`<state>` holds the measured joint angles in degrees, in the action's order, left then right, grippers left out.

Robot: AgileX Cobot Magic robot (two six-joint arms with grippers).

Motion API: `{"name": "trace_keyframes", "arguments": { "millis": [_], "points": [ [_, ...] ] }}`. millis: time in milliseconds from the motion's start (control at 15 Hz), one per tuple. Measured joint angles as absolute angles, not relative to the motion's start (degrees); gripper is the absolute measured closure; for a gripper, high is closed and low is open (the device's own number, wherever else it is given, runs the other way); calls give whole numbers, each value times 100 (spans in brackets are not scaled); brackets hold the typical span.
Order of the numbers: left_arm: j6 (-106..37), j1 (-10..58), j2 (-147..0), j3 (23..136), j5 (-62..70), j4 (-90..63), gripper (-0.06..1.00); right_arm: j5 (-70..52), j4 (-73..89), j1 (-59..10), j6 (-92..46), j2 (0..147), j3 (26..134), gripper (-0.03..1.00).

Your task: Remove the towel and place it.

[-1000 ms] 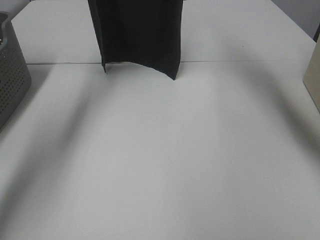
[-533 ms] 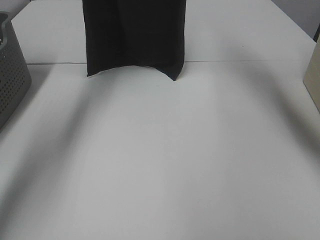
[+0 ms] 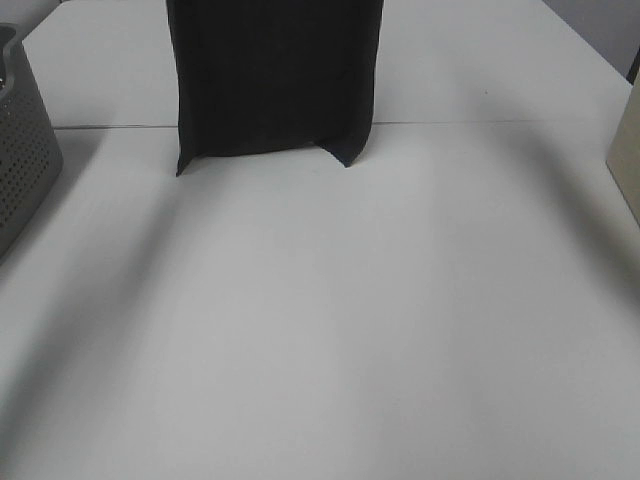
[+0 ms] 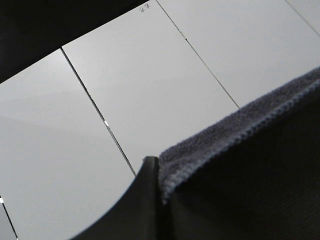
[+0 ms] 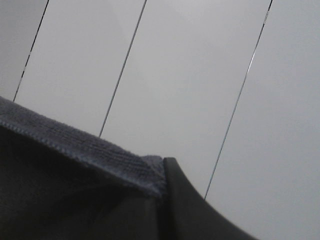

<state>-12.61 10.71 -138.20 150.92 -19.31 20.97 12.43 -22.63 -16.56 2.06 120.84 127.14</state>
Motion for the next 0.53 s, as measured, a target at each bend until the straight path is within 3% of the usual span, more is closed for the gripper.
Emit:
{"name": "trace_keyframes", "arguments": {
  "millis": [533],
  "points": [
    [-1261, 1071, -13831, 15103, -1965, 2097, 94, 1455, -2269, -1650, 201, 12089, 12714, 96]
  ]
}}
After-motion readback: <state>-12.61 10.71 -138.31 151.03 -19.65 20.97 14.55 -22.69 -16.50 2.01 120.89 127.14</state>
